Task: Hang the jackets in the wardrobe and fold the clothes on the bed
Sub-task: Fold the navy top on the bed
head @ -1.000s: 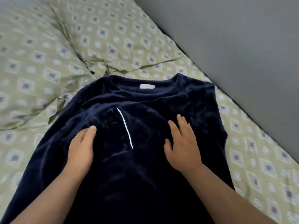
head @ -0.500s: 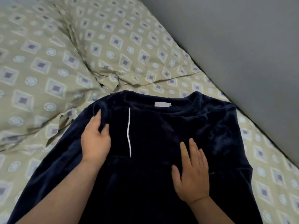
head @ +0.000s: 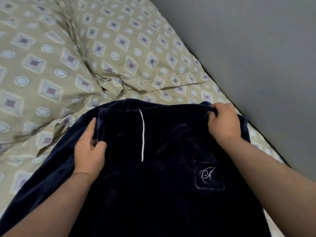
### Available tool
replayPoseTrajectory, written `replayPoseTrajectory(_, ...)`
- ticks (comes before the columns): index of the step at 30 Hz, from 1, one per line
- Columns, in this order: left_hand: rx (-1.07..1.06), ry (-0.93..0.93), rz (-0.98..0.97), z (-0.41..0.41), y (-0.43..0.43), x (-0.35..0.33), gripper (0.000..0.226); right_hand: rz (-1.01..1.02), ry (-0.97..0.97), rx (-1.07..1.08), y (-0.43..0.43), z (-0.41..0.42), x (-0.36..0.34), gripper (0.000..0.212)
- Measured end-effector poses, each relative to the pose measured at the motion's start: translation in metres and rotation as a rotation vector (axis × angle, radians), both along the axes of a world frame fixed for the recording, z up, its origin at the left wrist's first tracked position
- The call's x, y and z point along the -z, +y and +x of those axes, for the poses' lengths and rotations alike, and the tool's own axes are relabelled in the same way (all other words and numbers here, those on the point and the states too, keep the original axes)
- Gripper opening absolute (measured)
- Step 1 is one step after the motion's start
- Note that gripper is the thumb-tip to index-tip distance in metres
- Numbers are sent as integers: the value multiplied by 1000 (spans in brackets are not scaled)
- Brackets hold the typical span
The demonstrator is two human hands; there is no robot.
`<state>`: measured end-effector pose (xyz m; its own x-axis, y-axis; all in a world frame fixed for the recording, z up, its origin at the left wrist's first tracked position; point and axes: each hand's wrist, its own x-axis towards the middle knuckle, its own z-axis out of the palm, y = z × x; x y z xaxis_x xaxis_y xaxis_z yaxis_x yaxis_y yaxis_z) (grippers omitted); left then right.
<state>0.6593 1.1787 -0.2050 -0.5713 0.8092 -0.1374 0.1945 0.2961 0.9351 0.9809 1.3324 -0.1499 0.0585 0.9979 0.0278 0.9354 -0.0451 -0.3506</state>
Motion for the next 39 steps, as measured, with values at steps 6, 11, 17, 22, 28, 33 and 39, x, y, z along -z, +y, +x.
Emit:
replayPoseTrajectory(6,-27,-4,-65,-5,6,4,52,-88,-193,-13,-55,-17,39,64)
replayPoseTrajectory(11,-16,-11,-83,-9,13,5,44,-112,-291,-239,-124,-25,49,65)
replayPoseTrajectory(17,38,-346,-51,-22,-4,-28,31,-119,-52,-149,-152,-73,28,53)
replayPoseTrajectory(22,-291,170,-230,-62,-104,-49,34,-116,33,-503,-233,-144,27,57)
replayPoseTrajectory(28,-113,-244,-567,-90,-191,-62,38,-186,-184,-563,-270,-157,43,65)
replayPoseTrajectory(33,205,-661,-690,-99,-195,-62,33,-175,-195,-544,-268,-159,48,66)
replayPoseTrajectory(39,364,-545,-673,-87,-185,-85,19,-156,-170,-548,-268,-157,44,65)
